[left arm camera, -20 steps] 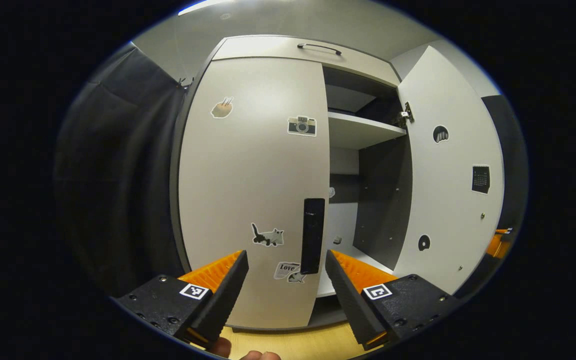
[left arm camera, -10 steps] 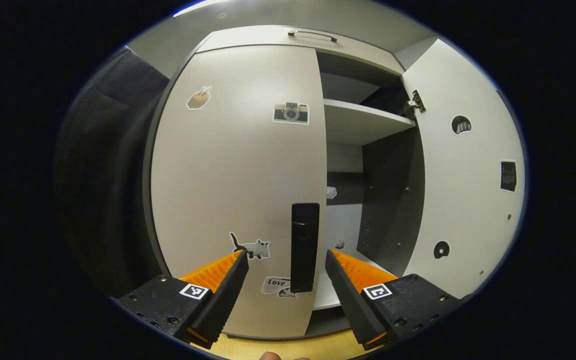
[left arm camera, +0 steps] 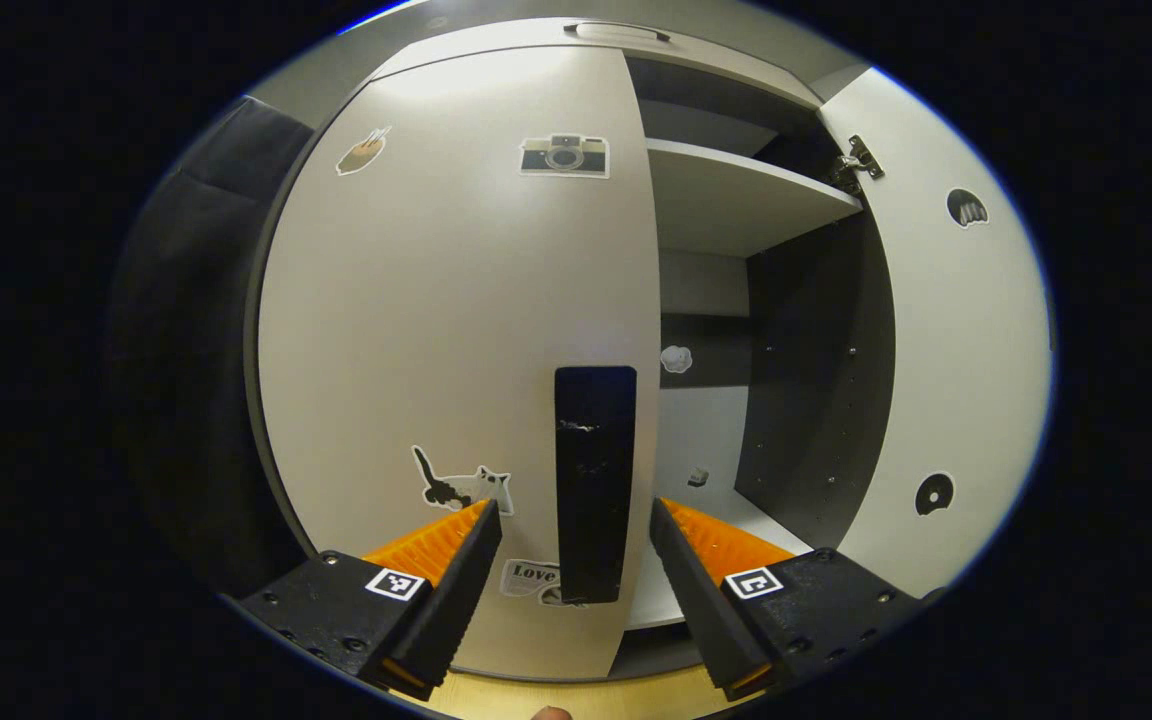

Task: Open the right door of the double-door shoe cabinet with the right hand, and open the left door with the left hand.

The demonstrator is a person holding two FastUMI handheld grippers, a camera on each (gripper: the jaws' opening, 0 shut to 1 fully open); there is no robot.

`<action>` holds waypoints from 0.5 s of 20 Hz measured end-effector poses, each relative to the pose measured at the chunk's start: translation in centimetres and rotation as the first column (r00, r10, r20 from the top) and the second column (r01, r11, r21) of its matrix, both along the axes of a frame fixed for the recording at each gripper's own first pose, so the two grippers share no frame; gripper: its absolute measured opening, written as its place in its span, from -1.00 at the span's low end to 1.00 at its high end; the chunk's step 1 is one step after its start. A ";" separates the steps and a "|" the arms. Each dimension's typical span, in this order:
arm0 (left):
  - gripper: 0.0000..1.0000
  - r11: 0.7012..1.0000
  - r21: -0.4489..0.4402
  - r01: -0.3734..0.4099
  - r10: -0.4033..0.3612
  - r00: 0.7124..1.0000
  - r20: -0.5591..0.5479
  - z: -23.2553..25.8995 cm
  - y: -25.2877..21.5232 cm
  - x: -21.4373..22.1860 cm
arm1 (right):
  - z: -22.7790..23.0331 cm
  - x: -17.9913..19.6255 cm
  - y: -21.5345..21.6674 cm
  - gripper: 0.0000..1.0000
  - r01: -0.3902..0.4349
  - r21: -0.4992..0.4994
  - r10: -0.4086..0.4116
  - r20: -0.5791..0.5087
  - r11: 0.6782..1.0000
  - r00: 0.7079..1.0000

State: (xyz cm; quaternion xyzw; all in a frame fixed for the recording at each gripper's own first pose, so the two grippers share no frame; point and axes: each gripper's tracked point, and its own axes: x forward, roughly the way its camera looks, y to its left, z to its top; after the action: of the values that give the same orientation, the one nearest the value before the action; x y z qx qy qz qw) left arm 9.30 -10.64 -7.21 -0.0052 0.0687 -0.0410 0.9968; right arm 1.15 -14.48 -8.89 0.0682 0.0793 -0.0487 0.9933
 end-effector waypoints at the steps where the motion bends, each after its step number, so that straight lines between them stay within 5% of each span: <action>1: 0.80 1.000 0.005 -0.008 0.008 1.000 -0.002 -0.1 0.0 0.1 | -0.1 0.1 -0.1 -0.67 -0.006 -0.001 0.006 -0.001 1.000 1.000; 9: 0.62 0.999 0.012 -0.050 0.050 0.998 0.023 -0.2 0.0 0.8 | -0.3 0.6 -1.2 -0.60 -0.049 0.014 0.049 0.000 0.999 0.999; 10: 0.61 0.999 0.011 -0.050 0.050 0.998 0.028 -0.1 0.0 0.8 | -0.2 0.5 -1.2 -0.45 -0.054 0.016 0.054 0.002 0.998 0.999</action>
State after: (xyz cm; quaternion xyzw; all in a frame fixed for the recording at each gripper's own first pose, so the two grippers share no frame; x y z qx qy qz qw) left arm 10.12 -10.66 -7.32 -0.0003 0.0551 -0.0157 0.9984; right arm 1.69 -15.70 -9.10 0.0740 0.0807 -0.0212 0.9938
